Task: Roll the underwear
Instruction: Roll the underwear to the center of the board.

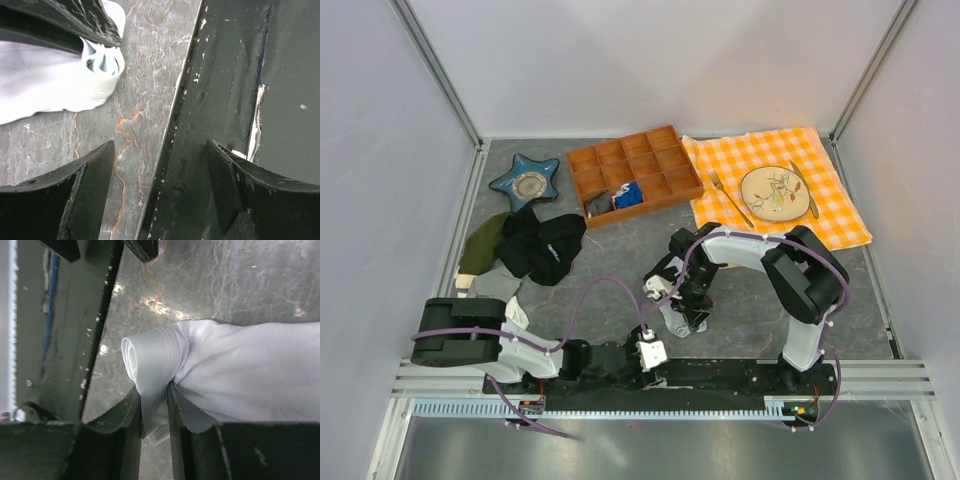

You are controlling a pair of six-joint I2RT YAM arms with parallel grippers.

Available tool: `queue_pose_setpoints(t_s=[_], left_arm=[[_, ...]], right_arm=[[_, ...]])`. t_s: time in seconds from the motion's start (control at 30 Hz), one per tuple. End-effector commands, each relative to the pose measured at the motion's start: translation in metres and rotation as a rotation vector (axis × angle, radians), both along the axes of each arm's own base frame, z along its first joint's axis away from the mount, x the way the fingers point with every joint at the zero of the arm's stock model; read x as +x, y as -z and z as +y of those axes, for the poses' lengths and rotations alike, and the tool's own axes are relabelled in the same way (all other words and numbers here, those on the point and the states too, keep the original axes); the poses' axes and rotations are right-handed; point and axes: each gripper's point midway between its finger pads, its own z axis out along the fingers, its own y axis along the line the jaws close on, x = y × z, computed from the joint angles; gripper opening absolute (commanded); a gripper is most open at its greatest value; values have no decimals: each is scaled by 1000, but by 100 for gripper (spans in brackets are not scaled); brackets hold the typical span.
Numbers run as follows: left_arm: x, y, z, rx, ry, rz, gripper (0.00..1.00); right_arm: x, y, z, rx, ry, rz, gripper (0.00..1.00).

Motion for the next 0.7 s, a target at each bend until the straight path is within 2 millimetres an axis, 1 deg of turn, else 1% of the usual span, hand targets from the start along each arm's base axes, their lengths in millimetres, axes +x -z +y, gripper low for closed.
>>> queue_pose_setpoints(t_s=[0.0, 0.03, 0.1, 0.2, 0.67], left_arm=[[10, -34, -16, -105, -38, -94, 80], [12, -34, -14, -100, -47, -97, 80], [13, -37, -12, -106, -54, -100, 80], [13, -36, -11, -96, -53, -101, 80], [13, -37, -18, -43, -22, -141, 80]], right_arm=[[-17, 10, -12, -118, 85, 171, 11], [-19, 9, -13, -125, 93, 195, 11], [-15, 6, -9, -98, 116, 218, 11], [-11, 4, -7, -83, 139, 241, 11], [-2, 9, -12, -85, 193, 288, 11]])
